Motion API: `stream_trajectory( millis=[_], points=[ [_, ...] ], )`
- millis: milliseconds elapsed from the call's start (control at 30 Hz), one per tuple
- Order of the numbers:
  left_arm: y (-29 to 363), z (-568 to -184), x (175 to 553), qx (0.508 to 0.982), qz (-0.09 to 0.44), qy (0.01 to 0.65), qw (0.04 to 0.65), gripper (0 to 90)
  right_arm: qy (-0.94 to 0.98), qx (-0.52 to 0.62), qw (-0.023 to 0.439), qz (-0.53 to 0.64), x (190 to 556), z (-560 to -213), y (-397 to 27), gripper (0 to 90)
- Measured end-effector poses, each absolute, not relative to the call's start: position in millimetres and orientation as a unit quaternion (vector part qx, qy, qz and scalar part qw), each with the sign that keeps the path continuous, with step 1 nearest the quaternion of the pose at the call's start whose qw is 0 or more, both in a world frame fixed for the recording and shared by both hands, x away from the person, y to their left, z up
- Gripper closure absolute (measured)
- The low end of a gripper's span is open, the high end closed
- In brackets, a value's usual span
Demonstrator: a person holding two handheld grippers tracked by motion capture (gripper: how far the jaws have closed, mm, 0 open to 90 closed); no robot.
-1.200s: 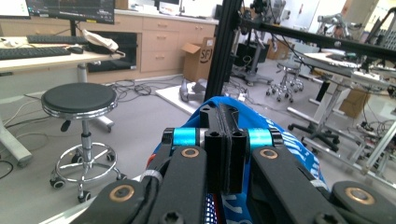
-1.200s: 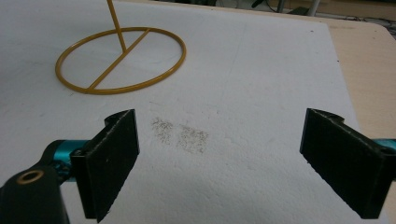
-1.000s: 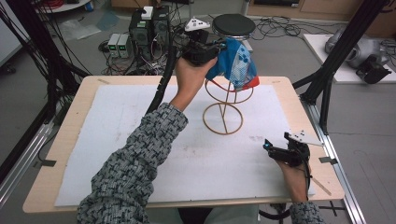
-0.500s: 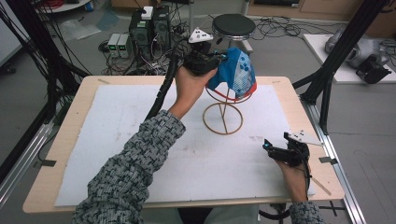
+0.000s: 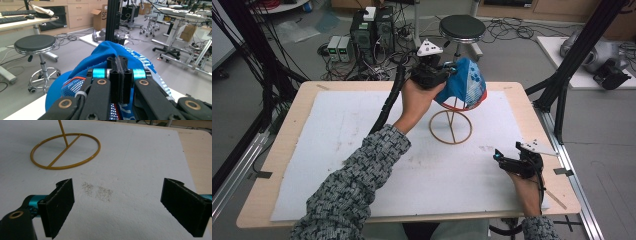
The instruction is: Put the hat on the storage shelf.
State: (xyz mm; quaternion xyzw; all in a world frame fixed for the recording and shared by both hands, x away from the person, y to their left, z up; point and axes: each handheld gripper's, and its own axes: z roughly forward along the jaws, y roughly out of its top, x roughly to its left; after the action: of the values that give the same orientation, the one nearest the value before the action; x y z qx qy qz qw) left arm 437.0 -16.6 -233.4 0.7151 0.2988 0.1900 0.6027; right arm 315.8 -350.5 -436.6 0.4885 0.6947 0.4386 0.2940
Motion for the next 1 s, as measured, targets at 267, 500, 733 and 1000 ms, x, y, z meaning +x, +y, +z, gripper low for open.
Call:
stream_trajectory(
  millis=[267, 500, 733, 1000],
  points=[
    [-17, -231, 435, 0.706, 0.159, 0.301, 0.621, 89.2, 0.696, 0.488, 0.292, 0.438, 317, -437, -350, 10.8],
    [-20, -227, 434, 0.700, 0.146, 0.302, 0.630, 89.2, 0.697, 0.487, 0.291, 0.437, 317, -437, -350, 10.8],
    [-21, -223, 436, 0.691, 0.134, 0.309, 0.640, 89.2, 0.698, 0.489, 0.287, 0.438, 317, -438, -350, 10.8],
    [-28, -226, 432, 0.702, 0.142, 0.307, 0.626, 89.2, 0.697, 0.490, 0.284, 0.440, 317, -438, -351, 10.8]
  ],
)
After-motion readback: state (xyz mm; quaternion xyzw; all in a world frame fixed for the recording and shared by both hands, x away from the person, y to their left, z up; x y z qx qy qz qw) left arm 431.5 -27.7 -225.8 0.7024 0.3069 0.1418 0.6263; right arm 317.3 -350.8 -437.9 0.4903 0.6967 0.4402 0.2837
